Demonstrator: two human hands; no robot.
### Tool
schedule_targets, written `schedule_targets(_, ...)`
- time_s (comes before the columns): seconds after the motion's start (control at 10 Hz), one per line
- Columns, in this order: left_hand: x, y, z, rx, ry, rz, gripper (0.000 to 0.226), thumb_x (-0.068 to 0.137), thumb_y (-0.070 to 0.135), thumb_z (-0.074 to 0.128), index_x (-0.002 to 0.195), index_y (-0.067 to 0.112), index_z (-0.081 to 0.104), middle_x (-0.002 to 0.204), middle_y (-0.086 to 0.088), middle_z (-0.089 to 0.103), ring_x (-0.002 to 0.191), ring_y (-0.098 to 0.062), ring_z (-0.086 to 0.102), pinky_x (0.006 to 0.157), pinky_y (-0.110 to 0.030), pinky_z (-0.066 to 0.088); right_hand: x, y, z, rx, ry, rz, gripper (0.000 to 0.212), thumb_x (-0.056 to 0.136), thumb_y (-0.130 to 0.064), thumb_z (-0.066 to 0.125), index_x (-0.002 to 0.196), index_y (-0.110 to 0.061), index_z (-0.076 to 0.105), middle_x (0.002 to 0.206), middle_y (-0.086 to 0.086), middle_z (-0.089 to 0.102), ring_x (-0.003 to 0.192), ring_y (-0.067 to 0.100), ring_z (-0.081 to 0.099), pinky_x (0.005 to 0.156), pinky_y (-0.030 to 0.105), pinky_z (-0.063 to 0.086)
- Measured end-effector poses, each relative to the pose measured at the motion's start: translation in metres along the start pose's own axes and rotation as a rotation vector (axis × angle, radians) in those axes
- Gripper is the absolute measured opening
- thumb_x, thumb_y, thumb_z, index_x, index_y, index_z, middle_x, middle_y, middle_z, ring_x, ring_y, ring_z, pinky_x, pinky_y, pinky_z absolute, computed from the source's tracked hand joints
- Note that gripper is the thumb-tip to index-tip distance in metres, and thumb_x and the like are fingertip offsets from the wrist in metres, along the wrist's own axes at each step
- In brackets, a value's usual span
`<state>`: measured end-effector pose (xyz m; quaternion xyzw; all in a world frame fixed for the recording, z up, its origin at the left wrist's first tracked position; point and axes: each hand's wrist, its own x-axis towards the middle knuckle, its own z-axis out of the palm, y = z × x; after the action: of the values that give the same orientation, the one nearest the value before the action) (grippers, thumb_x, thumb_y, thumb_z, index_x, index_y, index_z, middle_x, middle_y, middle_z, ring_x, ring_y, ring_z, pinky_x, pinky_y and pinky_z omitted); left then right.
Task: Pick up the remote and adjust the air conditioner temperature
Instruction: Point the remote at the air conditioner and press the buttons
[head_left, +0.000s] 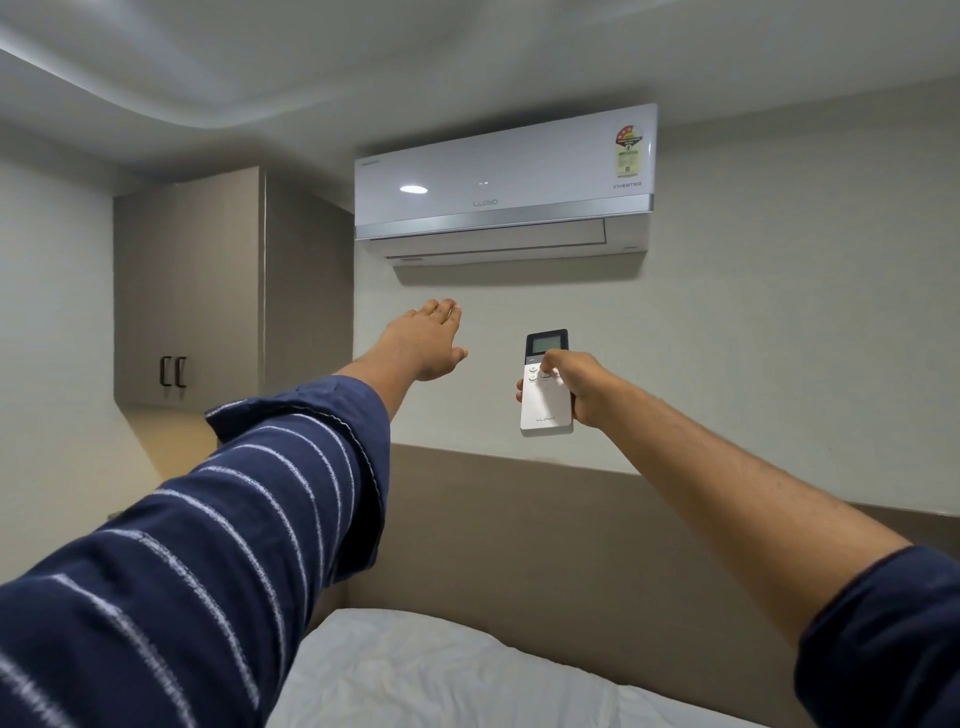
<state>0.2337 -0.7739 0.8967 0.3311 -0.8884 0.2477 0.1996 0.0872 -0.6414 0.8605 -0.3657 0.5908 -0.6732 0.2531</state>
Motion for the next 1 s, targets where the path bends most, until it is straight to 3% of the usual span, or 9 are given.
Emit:
schedule_targets(0.3,0.003,0.002,0.004,-0.003,0.010,0.005,0.070,0.100,0.041,0.027,0.156,0.008,0.001,0.165,-0.006,-0.002,0.153,-0.022,0.001,0.124,-0.038,0.012,0.003,0.005,-0.002,-0.011,-0.001,-0.005,0.027,0.085,0.001,0.035,0.109,0.000,0.047,0.081,0.021,0.063,0.068,0.032,0.064,0.069,0.037,0.053)
schedule_targets(1.0,-0.001,-0.008,0.010,0.002,-0.001,-0.013,0.070,0.100,0.041,0.028,0.156,0.008,0.001,0.165,-0.007,-0.001,0.152,-0.024,0.003,0.122,-0.039,0.012,0.003,0.005,0.011,-0.001,-0.061,-0.010,0.027,0.086,0.000,0.035,0.111,0.000,0.047,0.083,0.021,0.063,0.068,0.032,0.064,0.064,0.034,0.053)
